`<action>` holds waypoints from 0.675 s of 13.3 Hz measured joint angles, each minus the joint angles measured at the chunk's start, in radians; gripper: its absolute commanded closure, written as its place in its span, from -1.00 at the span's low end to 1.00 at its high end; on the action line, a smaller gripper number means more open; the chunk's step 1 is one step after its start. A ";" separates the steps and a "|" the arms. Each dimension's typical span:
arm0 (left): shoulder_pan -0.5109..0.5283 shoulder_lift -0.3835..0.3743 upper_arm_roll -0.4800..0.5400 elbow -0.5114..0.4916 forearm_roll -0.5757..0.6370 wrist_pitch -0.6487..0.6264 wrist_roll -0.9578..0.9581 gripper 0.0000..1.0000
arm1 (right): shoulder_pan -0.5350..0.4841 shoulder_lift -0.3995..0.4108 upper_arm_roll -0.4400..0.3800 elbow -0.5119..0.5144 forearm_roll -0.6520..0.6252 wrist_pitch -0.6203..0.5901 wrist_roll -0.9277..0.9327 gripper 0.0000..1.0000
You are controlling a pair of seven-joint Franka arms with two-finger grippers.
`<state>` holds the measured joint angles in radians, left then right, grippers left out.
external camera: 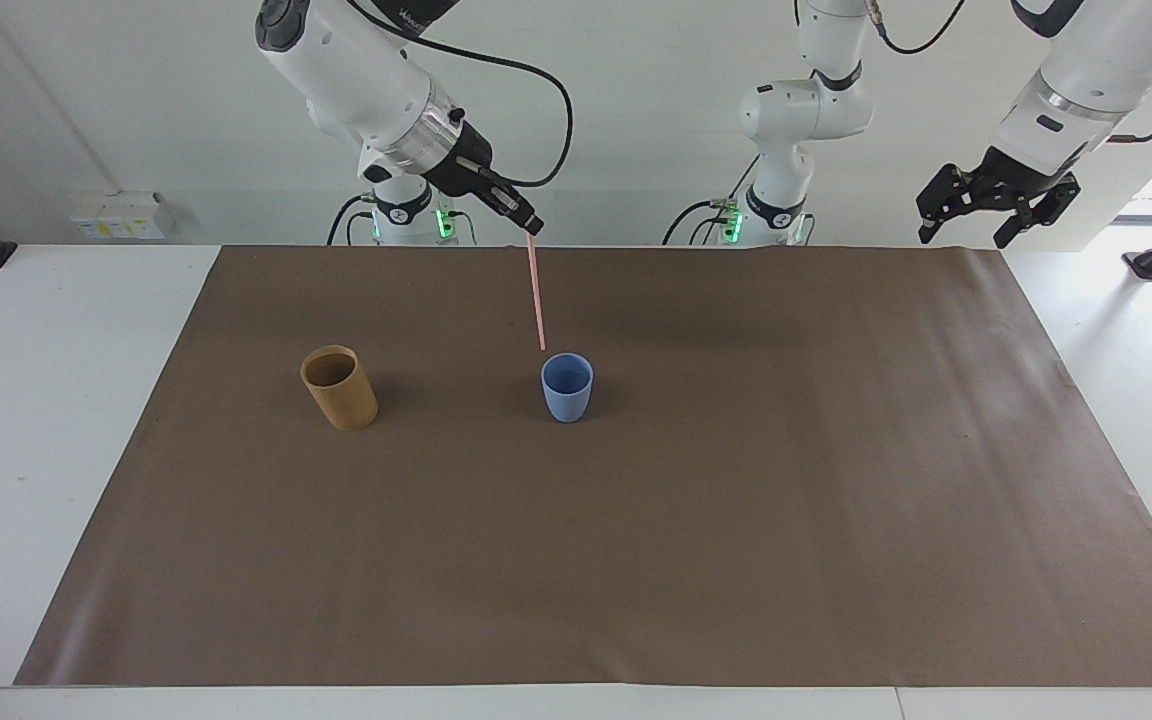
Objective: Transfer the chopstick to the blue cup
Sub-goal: 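Carry the pink chopstick with the right gripper over the blue cup, then lower the chopstick into the blue cup with the right gripper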
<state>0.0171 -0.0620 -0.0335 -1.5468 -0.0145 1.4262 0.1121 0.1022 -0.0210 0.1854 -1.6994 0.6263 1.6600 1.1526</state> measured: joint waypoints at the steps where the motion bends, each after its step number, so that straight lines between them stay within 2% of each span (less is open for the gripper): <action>1: 0.000 -0.005 0.001 0.000 0.000 0.000 0.000 -1.00 | 0.000 0.015 0.000 0.000 0.002 0.010 0.000 1.00; 6: 0.000 -0.013 0.002 0.000 0.000 0.000 0.000 -1.00 | 0.007 0.061 0.001 -0.008 0.005 0.042 0.001 1.00; 9: 0.000 -0.013 0.001 0.000 0.000 -0.001 0.000 -1.00 | 0.048 0.083 0.002 -0.020 0.012 0.069 0.013 1.00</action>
<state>0.0171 -0.0755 -0.0321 -1.5468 -0.0146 1.4256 0.1124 0.1507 0.0623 0.1878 -1.7196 0.6383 1.7291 1.1656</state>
